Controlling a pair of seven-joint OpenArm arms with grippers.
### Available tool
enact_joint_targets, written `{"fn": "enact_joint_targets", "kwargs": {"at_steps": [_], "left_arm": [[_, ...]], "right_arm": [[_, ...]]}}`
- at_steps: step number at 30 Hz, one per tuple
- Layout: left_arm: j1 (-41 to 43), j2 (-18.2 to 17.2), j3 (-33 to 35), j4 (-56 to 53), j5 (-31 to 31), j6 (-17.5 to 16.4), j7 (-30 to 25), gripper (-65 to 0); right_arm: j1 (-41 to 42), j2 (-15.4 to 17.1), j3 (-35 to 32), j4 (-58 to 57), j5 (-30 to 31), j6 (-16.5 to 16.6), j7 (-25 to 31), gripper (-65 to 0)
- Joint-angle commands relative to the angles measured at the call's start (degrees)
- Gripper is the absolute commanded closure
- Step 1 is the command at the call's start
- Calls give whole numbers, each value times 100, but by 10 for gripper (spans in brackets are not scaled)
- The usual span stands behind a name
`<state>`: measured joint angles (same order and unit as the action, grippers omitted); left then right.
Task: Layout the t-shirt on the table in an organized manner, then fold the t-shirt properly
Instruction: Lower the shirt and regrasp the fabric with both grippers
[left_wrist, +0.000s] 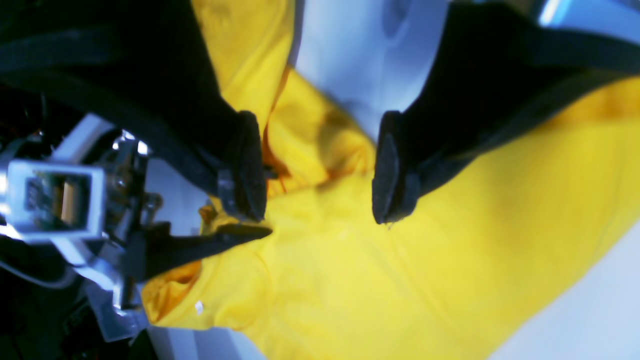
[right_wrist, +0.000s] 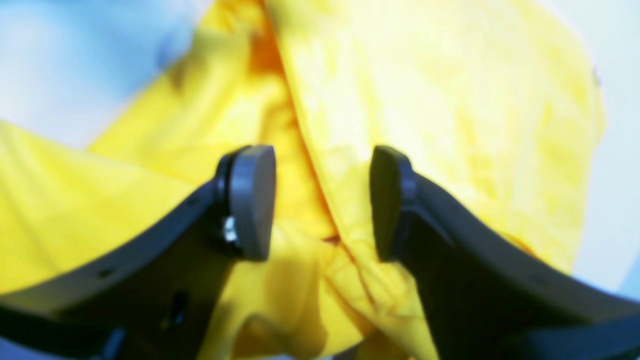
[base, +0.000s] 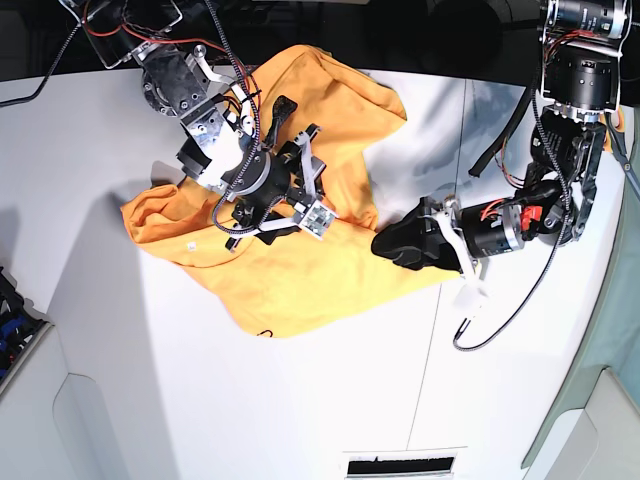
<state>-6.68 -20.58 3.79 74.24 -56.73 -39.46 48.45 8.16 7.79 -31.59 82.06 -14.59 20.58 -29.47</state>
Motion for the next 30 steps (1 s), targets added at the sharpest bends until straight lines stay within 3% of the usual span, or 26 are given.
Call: {"fn": "enact_joint_targets", "kwargs": {"at_steps": [1,6,16,25,30], "left_arm": [[2,-42,-17,90,-177,-54,-63,-372],[389,-35,-17,96,-308,-54,-105,-372],[905,2,-4,815,-348,-54,-98,-372],[1290,573,92,970,-166,-54,-98,-372],[1287,660,570,970,-175,-54,-107,-372]], "right_arm": [[153,13,11,9,-31,-70,146,-306],[411,92,13,-234,-46,-286,166,-305],[741,92,13,-234,155,-282,164,-305],[855,92,13,-463,155,-282,173,-303],[883,96,52,-780,151,-282,317,-303]]}}
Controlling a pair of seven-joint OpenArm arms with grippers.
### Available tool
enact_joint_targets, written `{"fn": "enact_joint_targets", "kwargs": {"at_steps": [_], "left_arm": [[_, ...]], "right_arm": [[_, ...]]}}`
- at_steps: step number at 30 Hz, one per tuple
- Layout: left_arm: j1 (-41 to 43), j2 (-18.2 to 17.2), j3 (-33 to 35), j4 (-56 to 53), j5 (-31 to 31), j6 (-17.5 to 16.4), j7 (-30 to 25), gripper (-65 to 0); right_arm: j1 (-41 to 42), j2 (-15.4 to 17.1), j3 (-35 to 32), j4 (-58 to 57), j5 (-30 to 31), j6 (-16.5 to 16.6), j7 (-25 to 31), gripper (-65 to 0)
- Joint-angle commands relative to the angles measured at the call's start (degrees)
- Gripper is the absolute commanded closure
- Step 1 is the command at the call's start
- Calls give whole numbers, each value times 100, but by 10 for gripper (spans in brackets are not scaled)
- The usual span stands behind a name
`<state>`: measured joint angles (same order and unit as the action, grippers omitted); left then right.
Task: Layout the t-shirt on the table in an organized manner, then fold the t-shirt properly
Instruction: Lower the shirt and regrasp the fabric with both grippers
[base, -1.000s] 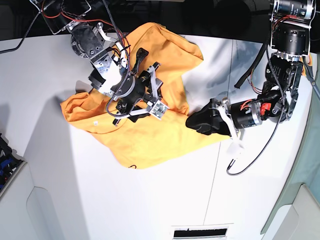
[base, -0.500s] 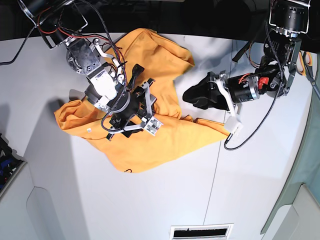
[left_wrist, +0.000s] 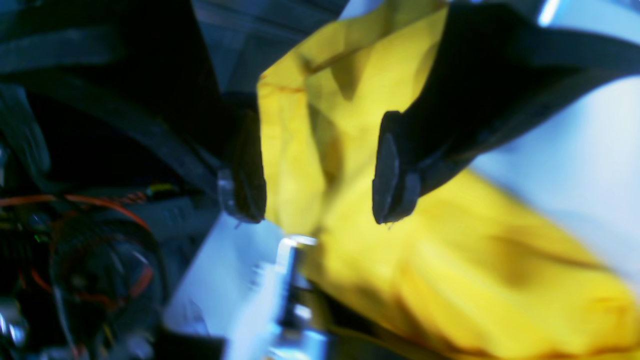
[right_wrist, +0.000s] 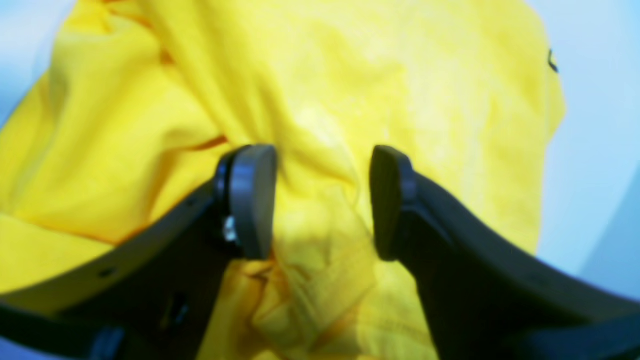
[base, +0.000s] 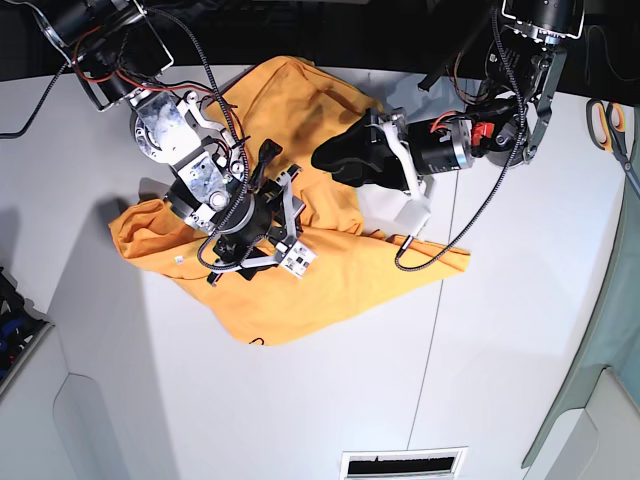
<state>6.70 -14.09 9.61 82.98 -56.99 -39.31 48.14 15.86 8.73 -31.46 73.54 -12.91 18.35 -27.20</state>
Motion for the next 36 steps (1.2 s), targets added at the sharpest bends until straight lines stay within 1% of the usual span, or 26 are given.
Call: {"fn": "enact_joint_targets", "kwargs": {"at_steps": [1,4,7,10,13,16,21,25,31,32,36], "left_arm": [[-50,31,107,96,-146,-69,-76,-372],[-48,160,459,96,-146,-69,-79,-372],[-48,365,745,94,-133,-69,-149,-372],[-46,549,957,92,177,-69,-334,-372],[-48,691,999,26,437,-69,-540,-372],[-50,761,999,-109,538,-69,-691,-372],[-50,870,999,-485,544,-69,-723,-372],[-48,868,999,-804,564,-69,-765,-372],[-50,868,999,-1386,885,-69,-785,-372],[-50,866,999,-1471,896,-69,-785,-372],[-48,844,999,-1665,929,-69,-767,-372]], "right_arm": [[116,0,39,37,-15,-59,90,-303],[129,0,37,17,-13,-61,92,-303],[179,0,37,17,55,-61,92,-303],[190,-2,37,17,133,-63,129,-303],[190,-2,37,17,258,-63,131,-303],[190,-2,37,17,267,-63,129,-303],[190,-2,37,17,267,-66,155,-303],[192,-2,37,17,264,-63,197,-303],[192,-2,37,17,267,-61,197,-303],[192,-2,37,17,264,-61,197,-287],[192,0,37,17,264,-59,197,-118]]}}
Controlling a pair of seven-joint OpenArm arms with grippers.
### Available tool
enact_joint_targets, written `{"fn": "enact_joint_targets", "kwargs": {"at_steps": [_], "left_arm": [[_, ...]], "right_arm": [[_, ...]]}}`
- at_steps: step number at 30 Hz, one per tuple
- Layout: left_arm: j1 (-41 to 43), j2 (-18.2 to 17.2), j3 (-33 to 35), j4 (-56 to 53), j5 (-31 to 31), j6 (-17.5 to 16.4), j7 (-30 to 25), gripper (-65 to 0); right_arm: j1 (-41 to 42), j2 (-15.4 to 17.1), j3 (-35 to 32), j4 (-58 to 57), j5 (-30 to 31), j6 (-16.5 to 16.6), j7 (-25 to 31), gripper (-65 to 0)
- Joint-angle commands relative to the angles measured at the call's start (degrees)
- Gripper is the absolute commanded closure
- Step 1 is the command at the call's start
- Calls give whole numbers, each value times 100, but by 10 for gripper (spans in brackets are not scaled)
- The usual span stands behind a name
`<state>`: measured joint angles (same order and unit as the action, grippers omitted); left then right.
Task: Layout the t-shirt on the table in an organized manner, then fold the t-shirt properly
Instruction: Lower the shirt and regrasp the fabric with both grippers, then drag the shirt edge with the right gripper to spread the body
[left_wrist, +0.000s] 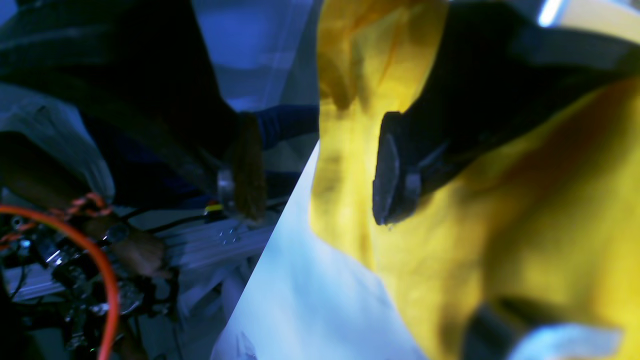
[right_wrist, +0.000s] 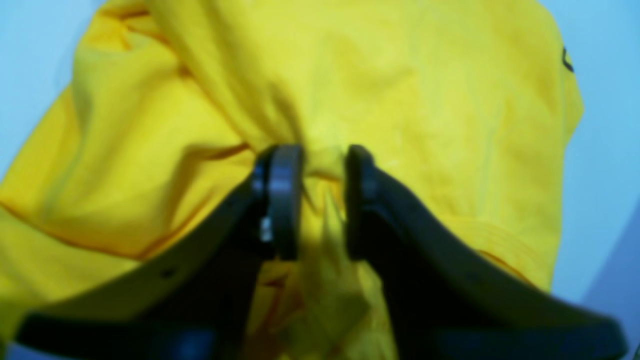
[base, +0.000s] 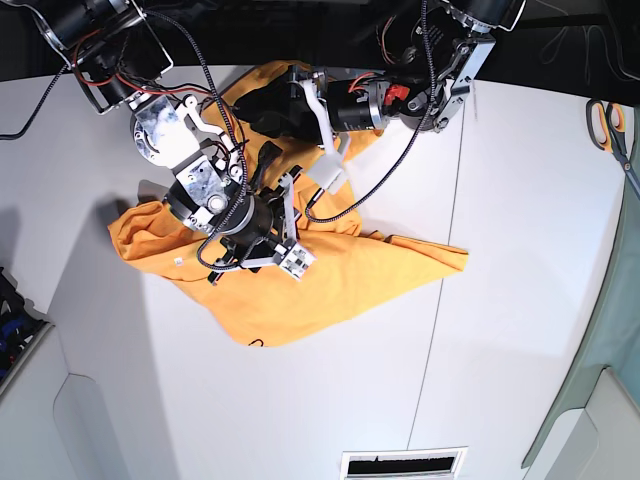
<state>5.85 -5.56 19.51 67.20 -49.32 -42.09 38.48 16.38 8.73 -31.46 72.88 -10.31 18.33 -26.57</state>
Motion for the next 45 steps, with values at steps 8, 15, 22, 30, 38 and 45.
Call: {"fn": "enact_joint_targets", "kwargs": {"at_steps": [8,15,22,30,38,45], "left_arm": [[37,-323,9,-96,415,209,219,-372],[37,-833,7,-96,417,209,219,-372],[37,-1303,9,-96,420,209,308,-372],[59,-1685,9,-94,417,209,549,-372],[157,-1740,11,-94,415,209,979,-372],[192,-1810,9,-87,164,209,933,-372]], "right_arm": [[417,216,39,57,2,-13,129,0],[929,363,240,-199,28,-57,133,0],[1576,367,800,-514,28,-52,260,0],[2527,376,1491,-1491,33,-66,452,0],[2752,549,2142,-2031,225,-872,667,-161],[2750,769,2592,-2149,949,-1207,-214,-269]]}}
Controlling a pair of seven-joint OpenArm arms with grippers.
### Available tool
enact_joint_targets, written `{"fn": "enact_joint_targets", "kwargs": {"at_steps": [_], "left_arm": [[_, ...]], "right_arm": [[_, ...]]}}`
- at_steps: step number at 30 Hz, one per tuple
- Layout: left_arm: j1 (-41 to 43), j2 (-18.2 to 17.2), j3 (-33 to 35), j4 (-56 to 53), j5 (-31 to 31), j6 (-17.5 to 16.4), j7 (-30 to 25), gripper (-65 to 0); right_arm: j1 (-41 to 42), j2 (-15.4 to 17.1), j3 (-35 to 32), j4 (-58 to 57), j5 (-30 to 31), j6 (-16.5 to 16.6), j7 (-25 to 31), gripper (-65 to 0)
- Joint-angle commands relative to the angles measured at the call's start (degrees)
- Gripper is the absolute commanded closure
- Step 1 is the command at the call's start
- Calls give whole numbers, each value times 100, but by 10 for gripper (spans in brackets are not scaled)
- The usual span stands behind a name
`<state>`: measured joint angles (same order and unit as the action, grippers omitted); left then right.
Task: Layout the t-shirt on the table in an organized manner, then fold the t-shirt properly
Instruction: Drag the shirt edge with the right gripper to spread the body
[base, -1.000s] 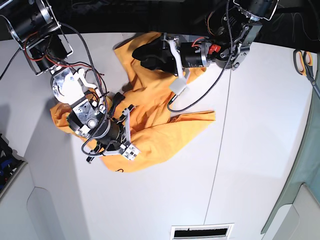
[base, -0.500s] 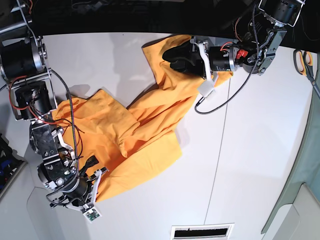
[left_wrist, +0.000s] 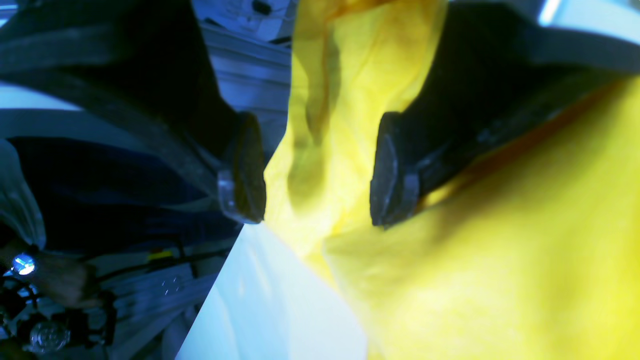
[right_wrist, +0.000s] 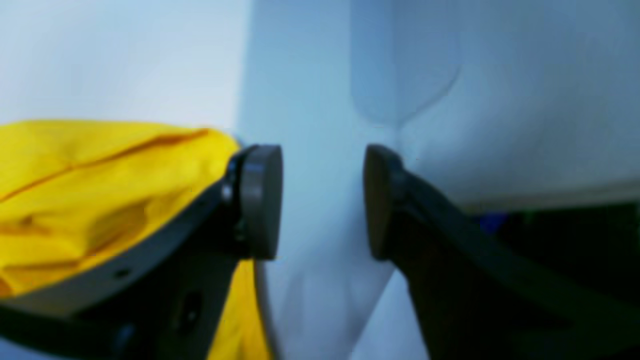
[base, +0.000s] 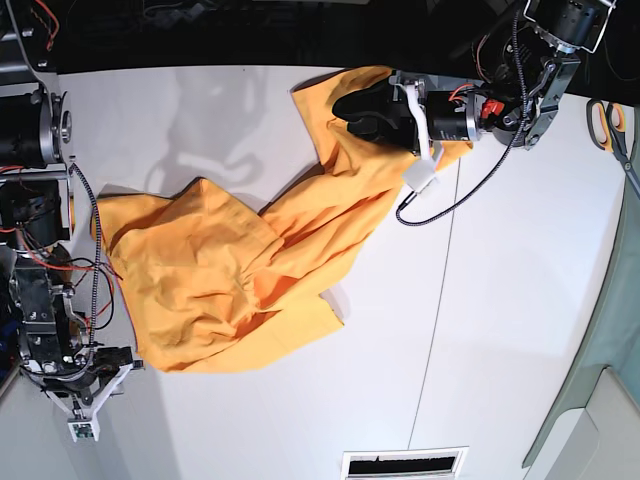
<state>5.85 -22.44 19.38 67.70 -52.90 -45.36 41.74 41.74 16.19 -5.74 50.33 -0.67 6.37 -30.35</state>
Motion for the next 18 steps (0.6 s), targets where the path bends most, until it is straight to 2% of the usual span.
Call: {"fn": "enact_joint_targets", "kwargs": {"at_steps": [1,4,9,10,12,15,18], "left_arm": [[190,-138,22,-125,442,536,566,-372],[173,-151,22,0,387,536,496,-372],[160,-157,-9,275,437,536,483,-372],[160,-157,-31,286,437,536,483,-372],[160,-155,-72,286,437,536,483,-372],[162,-168,-76,286,468,536,474,-372],[157,-173,-76,286,474,536,472,-372]], "right_arm": [[177,24,61,149,201,42,-105,-270],[-133,15,103,479,903,678,-619,-269],[-1266,11,101,1668,2162,1716,-863,-270],[-1523,-2,103,1926,2343,1843,-894,-269],[-2031,-39,101,2389,2470,1963,-892,-270],[-2638,-96,101,2806,2391,1961,-881,-274],[-3095,-94,103,3023,2378,1961,-831,-330]]}}
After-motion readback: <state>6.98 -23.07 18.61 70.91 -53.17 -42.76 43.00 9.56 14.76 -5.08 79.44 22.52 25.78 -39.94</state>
